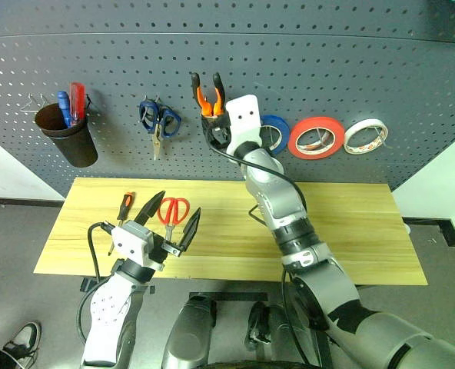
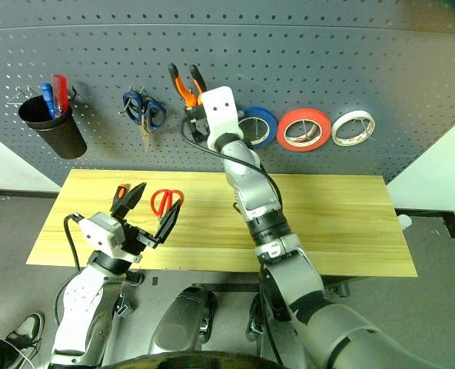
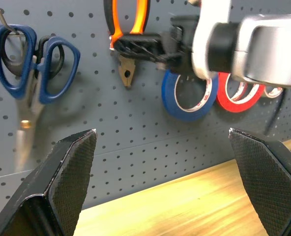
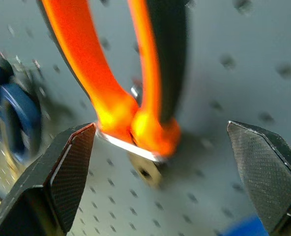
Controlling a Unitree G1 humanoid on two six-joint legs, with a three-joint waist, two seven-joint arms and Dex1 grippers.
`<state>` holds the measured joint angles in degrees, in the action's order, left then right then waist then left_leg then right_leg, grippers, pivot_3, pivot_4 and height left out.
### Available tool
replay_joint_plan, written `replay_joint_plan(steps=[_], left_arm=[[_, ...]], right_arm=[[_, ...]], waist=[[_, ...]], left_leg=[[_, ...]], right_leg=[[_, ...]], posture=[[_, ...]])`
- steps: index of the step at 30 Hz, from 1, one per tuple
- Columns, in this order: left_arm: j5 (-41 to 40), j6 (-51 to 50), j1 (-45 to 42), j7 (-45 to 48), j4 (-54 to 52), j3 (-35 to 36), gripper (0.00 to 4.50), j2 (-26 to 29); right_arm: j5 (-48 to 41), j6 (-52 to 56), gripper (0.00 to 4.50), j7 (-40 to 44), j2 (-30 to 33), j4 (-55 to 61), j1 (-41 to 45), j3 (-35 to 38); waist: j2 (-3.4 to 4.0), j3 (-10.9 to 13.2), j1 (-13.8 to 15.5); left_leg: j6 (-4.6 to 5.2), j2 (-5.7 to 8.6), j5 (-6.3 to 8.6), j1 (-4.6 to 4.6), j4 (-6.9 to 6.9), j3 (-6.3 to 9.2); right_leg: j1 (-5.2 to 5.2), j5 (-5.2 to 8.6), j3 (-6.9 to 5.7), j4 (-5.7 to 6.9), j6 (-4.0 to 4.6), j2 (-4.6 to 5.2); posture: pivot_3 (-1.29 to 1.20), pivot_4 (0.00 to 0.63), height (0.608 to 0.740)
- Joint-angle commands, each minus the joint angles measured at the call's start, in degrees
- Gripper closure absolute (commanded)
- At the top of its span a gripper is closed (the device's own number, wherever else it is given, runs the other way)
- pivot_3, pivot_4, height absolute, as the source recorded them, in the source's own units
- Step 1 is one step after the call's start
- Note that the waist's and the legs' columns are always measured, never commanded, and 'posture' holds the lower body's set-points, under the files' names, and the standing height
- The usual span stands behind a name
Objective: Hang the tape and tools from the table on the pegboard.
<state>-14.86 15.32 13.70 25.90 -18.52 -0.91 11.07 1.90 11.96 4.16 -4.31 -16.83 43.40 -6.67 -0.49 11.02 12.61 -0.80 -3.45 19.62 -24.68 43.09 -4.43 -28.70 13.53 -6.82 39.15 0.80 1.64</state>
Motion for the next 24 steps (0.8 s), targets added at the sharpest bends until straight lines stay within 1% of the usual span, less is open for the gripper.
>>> replay_joint_plan(steps=[1,5,15,24], left_arm=[[-0.4,1.3,0.2,0.4,-1.0,0.1,0.00,0.3],[-0.3,1.4,-0.3,0.6,-0.3,-0.2,0.00,0.1],[-0.4,2.2,-0.3,1.0,2.3,0.7,0.00,0.3],[-0.7,2.4,-1.7,0.9,4.6,2.0,0.00,0.3]], right_arm=[[0.4,4.6,0.01,1.4,0.8,11.6,-2.6,-1.6],[0.8,8.8,0.01,1.9,1.7,17.4,-6.1,-2.4],[1.5,12.8,0.01,4.2,5.4,25.9,-16.1,-4.1],[1.5,15.1,0.01,6.2,9.5,32.2,-24.0,-3.6]], waist=[[0.00,0.0,-0.2],[0.00,0.0,-1.1],[-0.01,0.0,-0.9],[-0.09,-0.1,-0.8]], left_leg=[[0.01,0.00,0.01,-0.02,-0.01,0.00],[0.01,0.00,0.01,-0.02,-0.02,0.00],[0.01,-0.05,0.01,0.16,-0.06,0.01],[0.01,-0.01,0.01,0.26,-0.03,0.03]], right_leg=[[-0.01,0.00,0.00,-0.03,0.00,0.00],[-0.02,0.00,0.01,-0.03,-0.01,0.00],[0.10,0.01,0.00,-0.04,-0.01,-0.03],[0.24,0.01,-0.01,-0.09,-0.02,0.03]], posture=[[0.38,0.180,0.676],[0.37,0.177,0.676],[0.37,0.172,0.676],[0.36,0.156,0.676]])
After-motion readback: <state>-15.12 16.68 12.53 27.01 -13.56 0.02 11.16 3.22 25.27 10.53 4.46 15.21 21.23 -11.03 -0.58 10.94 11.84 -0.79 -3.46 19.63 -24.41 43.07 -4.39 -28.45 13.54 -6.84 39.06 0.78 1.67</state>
